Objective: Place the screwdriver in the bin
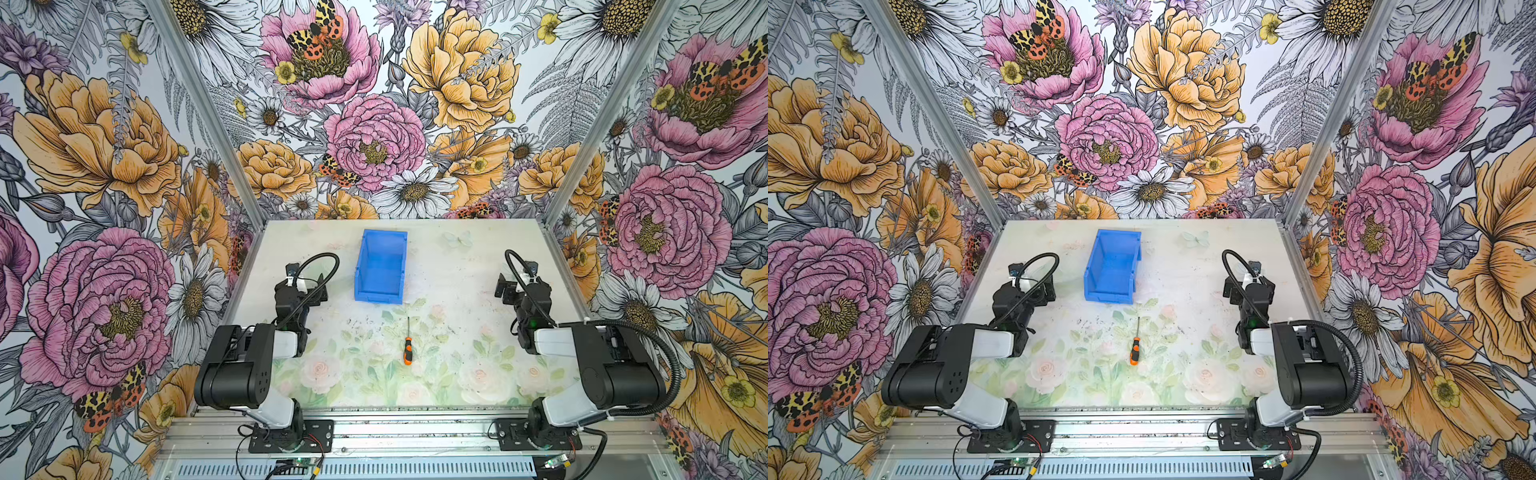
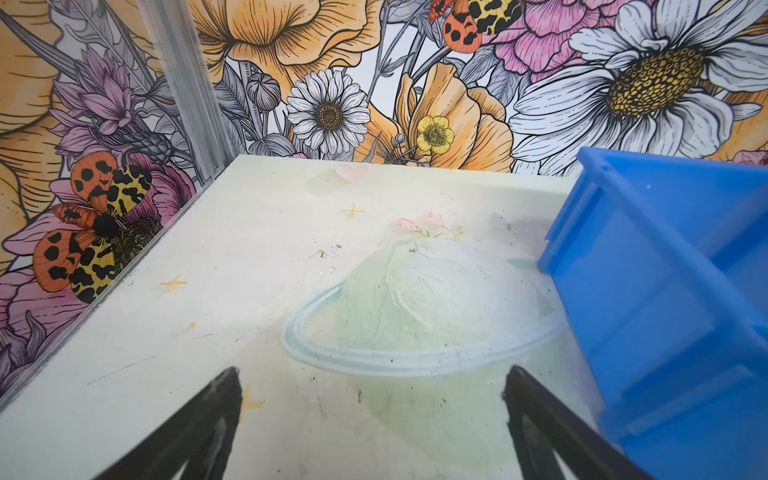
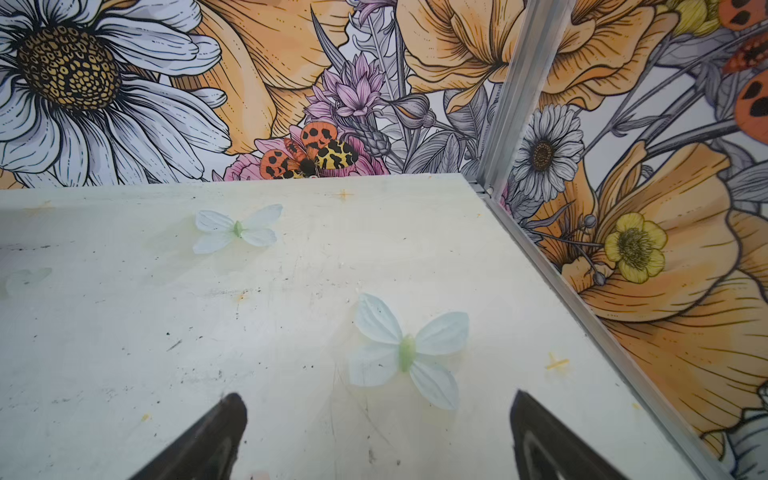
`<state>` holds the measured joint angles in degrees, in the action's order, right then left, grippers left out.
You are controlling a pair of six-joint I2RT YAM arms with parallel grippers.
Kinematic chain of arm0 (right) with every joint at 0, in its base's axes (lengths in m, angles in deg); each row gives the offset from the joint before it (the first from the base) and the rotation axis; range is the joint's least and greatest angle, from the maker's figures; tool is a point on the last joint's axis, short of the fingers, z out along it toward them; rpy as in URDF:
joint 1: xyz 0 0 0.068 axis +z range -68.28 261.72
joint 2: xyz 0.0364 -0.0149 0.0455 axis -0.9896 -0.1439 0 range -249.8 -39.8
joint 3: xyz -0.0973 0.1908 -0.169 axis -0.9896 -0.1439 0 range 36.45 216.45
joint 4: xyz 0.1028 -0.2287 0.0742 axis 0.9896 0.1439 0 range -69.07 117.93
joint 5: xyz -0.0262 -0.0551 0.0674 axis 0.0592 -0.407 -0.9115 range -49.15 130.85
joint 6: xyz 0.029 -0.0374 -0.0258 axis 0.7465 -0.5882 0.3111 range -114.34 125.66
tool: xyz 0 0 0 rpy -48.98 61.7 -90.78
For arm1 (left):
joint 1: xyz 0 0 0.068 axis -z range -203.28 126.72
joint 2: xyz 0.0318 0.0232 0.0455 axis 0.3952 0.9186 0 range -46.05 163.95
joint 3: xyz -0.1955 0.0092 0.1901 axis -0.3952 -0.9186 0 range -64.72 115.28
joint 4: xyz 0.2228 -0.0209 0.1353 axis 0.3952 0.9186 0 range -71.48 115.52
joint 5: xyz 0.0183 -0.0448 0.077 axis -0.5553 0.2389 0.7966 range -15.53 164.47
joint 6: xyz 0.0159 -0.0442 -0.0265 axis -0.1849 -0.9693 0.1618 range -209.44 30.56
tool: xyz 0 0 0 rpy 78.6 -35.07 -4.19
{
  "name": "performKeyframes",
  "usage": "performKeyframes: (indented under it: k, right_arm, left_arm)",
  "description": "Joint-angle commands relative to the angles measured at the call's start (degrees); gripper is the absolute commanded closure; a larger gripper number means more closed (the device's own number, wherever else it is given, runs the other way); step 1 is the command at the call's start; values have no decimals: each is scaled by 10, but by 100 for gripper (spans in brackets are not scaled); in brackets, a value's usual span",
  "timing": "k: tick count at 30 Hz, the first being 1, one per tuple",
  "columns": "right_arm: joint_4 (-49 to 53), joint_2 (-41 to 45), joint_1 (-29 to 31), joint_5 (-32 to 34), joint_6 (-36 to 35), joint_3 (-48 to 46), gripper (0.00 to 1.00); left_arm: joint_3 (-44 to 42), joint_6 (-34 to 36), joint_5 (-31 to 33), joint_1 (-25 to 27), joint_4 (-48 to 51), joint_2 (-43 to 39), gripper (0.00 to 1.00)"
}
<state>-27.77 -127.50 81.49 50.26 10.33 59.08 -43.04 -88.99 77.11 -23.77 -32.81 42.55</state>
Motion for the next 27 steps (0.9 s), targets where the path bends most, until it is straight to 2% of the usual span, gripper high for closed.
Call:
performKeyframes:
  k: [1,27]
  right_arm:
    - [-13,-3,-1,4,6,-4,1]
    - [-13,-3,-1,4,6,-4,1]
  left_arm:
    - [0,8,12,4,-18,0,1]
    - [2,-4,-9,-11,-17,1,1]
